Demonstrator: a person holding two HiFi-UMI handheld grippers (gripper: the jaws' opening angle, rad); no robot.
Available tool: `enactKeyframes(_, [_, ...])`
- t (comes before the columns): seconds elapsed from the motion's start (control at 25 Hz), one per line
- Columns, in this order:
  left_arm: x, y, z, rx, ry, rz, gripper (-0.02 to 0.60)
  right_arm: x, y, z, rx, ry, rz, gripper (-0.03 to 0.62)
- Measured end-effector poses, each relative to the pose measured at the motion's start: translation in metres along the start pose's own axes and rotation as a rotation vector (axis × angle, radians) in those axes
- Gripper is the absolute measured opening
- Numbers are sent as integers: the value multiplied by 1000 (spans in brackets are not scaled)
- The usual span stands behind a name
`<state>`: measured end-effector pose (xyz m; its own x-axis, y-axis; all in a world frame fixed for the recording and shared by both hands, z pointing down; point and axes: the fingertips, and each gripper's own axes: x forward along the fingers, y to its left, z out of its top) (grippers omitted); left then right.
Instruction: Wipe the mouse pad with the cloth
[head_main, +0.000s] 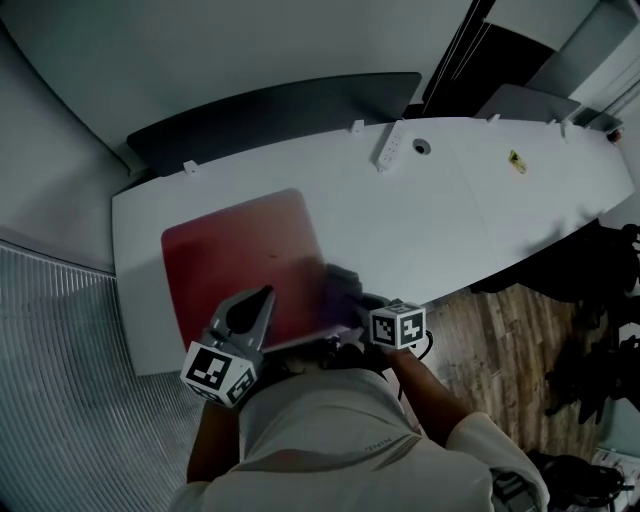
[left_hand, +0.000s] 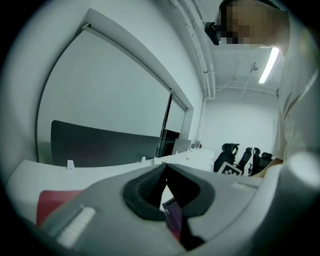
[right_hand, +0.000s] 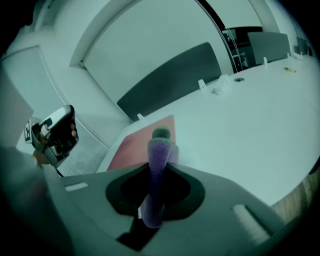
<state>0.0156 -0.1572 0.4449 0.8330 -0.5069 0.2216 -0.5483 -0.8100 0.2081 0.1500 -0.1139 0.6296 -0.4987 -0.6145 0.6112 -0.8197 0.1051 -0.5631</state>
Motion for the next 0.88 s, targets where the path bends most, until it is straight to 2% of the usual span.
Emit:
enactKeyframes(0.28, [-35,23,31,30,-73,70,3,-8,77,86,-99,-191,139,49])
enactKeyframes(0.48, [-83,57,56,60,-151,181,3,-13,142,135,-191,-313,222,49])
enactKeyframes(0.72, [-144,93,83,80,-225,327,3,-18,212,169,-308,-418,308,48])
enactKeyframes(0.88, [-177,112,90,87,-268,393,3,-9,246,176,-383,-440,337,48])
